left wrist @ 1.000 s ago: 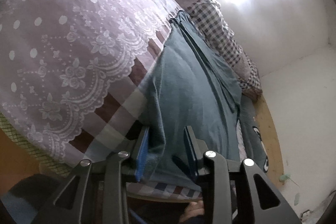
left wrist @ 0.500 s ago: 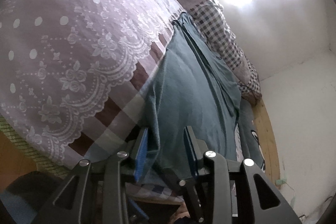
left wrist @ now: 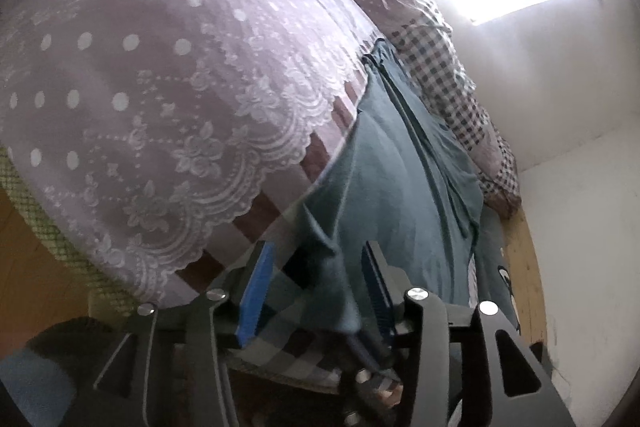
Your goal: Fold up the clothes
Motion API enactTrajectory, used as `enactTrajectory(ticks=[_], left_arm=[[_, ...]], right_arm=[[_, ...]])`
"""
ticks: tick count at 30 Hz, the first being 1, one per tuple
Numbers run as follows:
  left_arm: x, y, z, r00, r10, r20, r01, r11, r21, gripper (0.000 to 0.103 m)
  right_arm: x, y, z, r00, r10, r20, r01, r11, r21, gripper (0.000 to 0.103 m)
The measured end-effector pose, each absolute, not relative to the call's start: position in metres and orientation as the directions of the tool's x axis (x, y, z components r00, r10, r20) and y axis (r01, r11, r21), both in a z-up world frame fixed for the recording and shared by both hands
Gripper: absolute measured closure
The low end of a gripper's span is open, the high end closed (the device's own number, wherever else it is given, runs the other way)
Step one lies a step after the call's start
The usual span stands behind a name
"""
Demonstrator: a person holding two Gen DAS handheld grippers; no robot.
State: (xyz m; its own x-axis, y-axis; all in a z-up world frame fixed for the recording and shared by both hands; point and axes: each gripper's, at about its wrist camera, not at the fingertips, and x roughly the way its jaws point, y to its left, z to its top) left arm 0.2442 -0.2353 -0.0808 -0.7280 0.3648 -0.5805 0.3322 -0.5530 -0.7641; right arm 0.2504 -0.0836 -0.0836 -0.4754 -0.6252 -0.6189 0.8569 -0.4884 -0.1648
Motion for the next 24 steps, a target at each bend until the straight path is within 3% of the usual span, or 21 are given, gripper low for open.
enactTrajectory(ticks=[10, 16, 17, 21, 23, 24], left_arm=[[0.246, -0.218, -0.099, -0.709, 0.452, -0.541, 0.338, -0.456, -0.824, 0.049], [0.25, -0.221, -0.099, -0.719, 0.434, -0.543, 0.353, -0.445, -0.823, 0.049], [0.251, -0.221, -0.098, -0.72, 0.428, -0.546, 0.357, -0.446, -0.82, 0.049], [0.255, -0.225, -0.096, -0.722, 0.406, -0.56, 0.375, -0.451, -0.81, 0.049], [0.257, -0.226, -0.095, -0.723, 0.394, -0.567, 0.384, -0.453, -0.805, 0.067], [0.258, -0.227, -0.095, -0.724, 0.388, -0.57, 0.389, -0.454, -0.802, 0.07]], right_arm=[[0.216, -0.069, -0.066, -0.371, -0.681, -0.631, 0.845, -0.53, 0.074, 0.098], [0.234, -0.063, -0.069, -0.373, -0.676, -0.636, 0.848, -0.527, 0.063, 0.096], [0.238, -0.064, -0.071, -0.387, -0.661, -0.643, 0.851, -0.525, 0.029, 0.094], [0.257, -0.07, -0.078, -0.432, -0.64, -0.636, 0.869, -0.484, -0.103, 0.061], [0.266, -0.073, -0.079, -0.448, -0.64, -0.624, 0.874, -0.462, -0.155, 0.057], [0.272, -0.075, -0.08, -0.458, -0.638, -0.619, 0.875, -0.448, -0.185, 0.056]])
